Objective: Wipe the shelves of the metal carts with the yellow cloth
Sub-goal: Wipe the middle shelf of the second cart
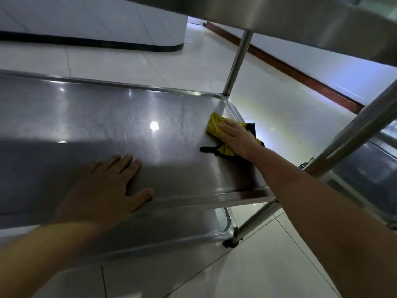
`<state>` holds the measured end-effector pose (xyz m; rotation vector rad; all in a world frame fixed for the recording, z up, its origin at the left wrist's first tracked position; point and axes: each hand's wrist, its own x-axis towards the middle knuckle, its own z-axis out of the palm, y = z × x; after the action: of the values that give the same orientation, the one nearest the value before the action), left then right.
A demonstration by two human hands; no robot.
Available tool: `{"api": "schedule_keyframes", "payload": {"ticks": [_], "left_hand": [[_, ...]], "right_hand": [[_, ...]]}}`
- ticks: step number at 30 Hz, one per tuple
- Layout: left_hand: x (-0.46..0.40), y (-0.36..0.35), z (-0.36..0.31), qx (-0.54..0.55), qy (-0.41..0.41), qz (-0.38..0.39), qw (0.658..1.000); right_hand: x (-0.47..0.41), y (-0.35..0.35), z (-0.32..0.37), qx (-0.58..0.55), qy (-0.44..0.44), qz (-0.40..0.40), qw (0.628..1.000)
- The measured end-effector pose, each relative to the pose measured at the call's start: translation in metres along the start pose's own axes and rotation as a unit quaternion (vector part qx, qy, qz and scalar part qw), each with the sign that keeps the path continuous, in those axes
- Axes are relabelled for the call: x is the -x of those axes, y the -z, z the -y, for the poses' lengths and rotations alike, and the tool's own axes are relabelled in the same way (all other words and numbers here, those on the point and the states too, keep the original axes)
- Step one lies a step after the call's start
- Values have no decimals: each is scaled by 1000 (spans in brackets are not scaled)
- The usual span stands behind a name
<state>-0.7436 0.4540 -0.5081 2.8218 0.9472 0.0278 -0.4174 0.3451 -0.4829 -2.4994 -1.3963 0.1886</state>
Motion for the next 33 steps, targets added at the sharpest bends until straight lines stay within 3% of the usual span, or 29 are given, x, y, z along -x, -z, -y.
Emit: {"api": "schedule_keyframes", "payload": {"ticks": [6,10,18,20,23,28,32,33], "left_hand": [[-6,-4,-9,-1,2,-28,1000],[-12,-2,-26,6,14,-27,1000],[-18,3,-58,4,26,-12,1000],[-18,3,-64,19,30,-4,999],[-12,2,-75,21,37,-4,999],[-2,-6,-89,36,29,-8,999],[-3,2,-87,45,-15,5,999],[-2,5,-78,33,-24,0,999]], "right_hand": [[-59,8,0,84,-31,1,996],[-56,10,-12,73,-52,-4,996],[53,16,-50,28,-55,6,998],[89,19,-49,6,-21,10,1000],[133,23,-57,28,-20,39,999],[165,30,-65,105,7,7,994],[154,27,-68,73,-34,-8,997],[152,28,-63,59,-78,-18,995]]}}
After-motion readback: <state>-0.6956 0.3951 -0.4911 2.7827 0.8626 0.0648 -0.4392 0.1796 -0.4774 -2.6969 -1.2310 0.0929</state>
